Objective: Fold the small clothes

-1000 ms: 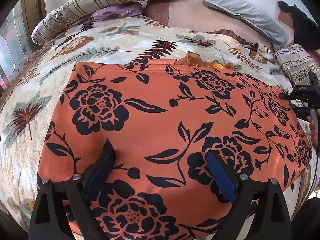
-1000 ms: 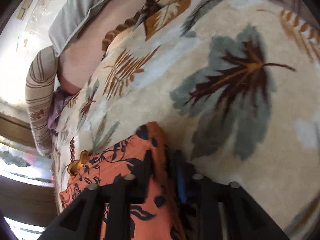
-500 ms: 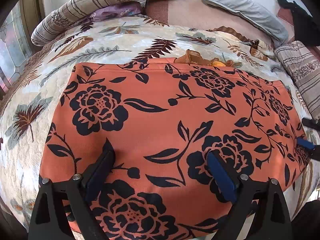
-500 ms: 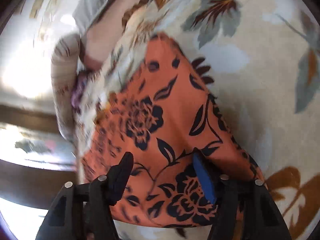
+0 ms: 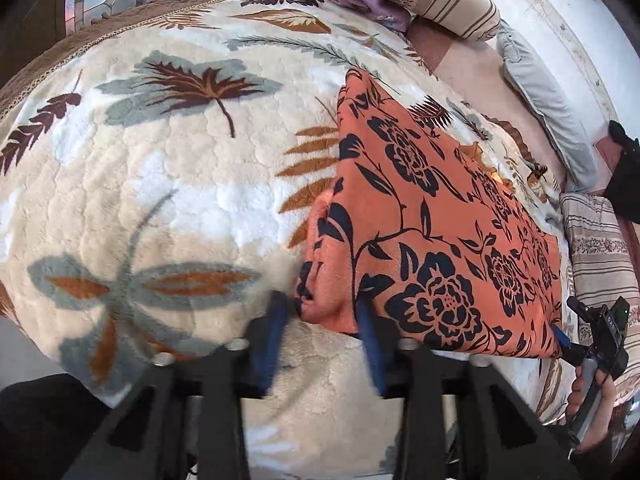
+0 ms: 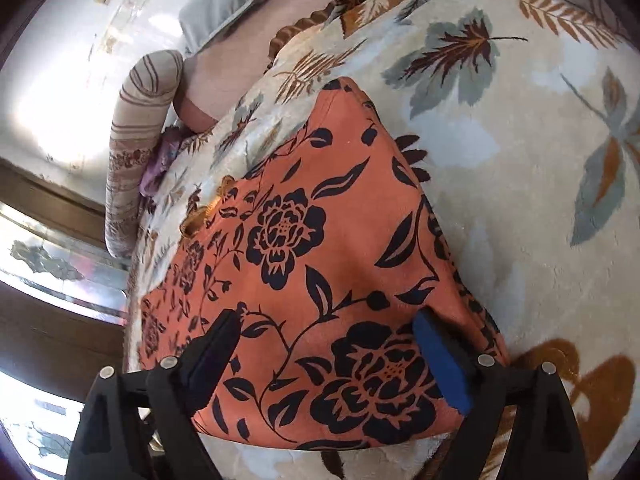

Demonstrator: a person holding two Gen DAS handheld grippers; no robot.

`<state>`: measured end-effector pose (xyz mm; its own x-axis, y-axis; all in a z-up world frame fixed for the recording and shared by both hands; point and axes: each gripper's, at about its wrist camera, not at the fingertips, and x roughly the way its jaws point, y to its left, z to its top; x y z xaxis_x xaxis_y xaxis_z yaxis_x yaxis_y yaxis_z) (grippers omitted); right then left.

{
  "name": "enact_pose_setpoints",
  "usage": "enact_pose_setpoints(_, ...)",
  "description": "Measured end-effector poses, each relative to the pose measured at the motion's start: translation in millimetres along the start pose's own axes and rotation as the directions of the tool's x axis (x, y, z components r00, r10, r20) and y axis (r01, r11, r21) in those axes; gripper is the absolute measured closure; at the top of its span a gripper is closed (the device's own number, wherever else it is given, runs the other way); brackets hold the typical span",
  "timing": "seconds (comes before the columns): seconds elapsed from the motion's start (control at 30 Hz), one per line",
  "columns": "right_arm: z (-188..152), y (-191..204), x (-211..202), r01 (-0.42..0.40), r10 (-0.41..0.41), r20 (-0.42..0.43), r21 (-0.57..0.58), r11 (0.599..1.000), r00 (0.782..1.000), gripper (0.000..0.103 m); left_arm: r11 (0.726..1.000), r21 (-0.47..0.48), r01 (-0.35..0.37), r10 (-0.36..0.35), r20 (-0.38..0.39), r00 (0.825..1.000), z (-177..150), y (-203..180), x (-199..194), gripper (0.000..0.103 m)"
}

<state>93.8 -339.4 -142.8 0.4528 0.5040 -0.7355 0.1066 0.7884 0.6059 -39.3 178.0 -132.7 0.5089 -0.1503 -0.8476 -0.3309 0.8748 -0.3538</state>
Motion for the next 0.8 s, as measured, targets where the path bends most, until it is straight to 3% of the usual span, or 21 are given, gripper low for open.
enact_pose_setpoints(0.1, 3, 0, -2, -0.015, 0.015, -0.007, 0.018, 1.0, 1.0, 0.013, 1.0, 0.001, -0.004, 0.004, -0.033, 0.999, 4, 5, -3, 0.078)
enact_pose_setpoints(0.17, 3, -2, -3, -0.031, 0.031, -0.007, 0.026, 0.999, 0.999, 0.013, 0.998, 0.005, -0.057, 0.057, -0.016, 0.998, 9, 4, -14, 0.073)
enact_pose_setpoints(0.2, 2, -7, -4, -0.035, 0.035, -0.009, 0.022, 0.999, 0.999, 0.013, 0.995, 0.03, -0.094, 0.094, 0.017, 0.995, 14, -3, -22, 0.068)
enact_pose_setpoints(0.27, 1, -9, -2, -0.038, 0.038, -0.012, 0.017, 0.999, 0.999, 0.013, 0.988, 0.066, -0.138, 0.132, 0.089, 0.987, 27, -12, -29, 0.044)
enact_pose_setpoints(0.37, 1, -8, -2, -0.032, 0.033, -0.02, 0.015, 0.999, 0.999, 0.013, 0.983, 0.122, -0.14, 0.122, 0.146, 0.982, 67, -32, -22, 0.037)
enact_pose_setpoints(0.43, 1, -8, -1, -0.032, 0.032, -0.024, 0.015, 0.999, 0.999, 0.013, 0.979, 0.168, -0.119, 0.102, 0.104, 0.989, 100, -44, 9, 0.038)
enact_pose_setpoints(0.5, 2, -9, 0, -0.037, 0.037, -0.027, 0.017, 0.999, 0.999, 0.013, 0.966, 0.212, -0.149, 0.145, 0.034, 0.989, 127, -49, 50, 0.065)
enact_pose_setpoints(0.53, 3, -9, 0, -0.041, 0.042, -0.031, 0.017, 0.999, 0.999, 0.013, 0.962, 0.219, -0.161, 0.167, -0.007, 0.986, 138, -47, 68, 0.094)
enact_pose_setpoints(0.57, 3, -10, 0, -0.047, 0.047, -0.036, 0.018, 0.999, 0.998, 0.013, 0.962, 0.212, -0.173, 0.183, -0.031, 0.983, 151, -42, 83, 0.093)
enact_pose_setpoints(0.7, 7, -8, -4, -0.041, 0.043, -0.075, 0.039, 0.998, 0.996, 0.013, 0.946, 0.234, -0.223, 0.22, 0.038, 0.975, 180, -42, 87, 0.091)
enact_pose_setpoints(0.8, 19, 8, -22, -0.05, 0.05, 0.003, -0.002, 0.999, 0.999, 0.013, 0.934, 0.257, -0.249, 0.236, 0.082, 0.968, 190, -42, 89, 0.091)
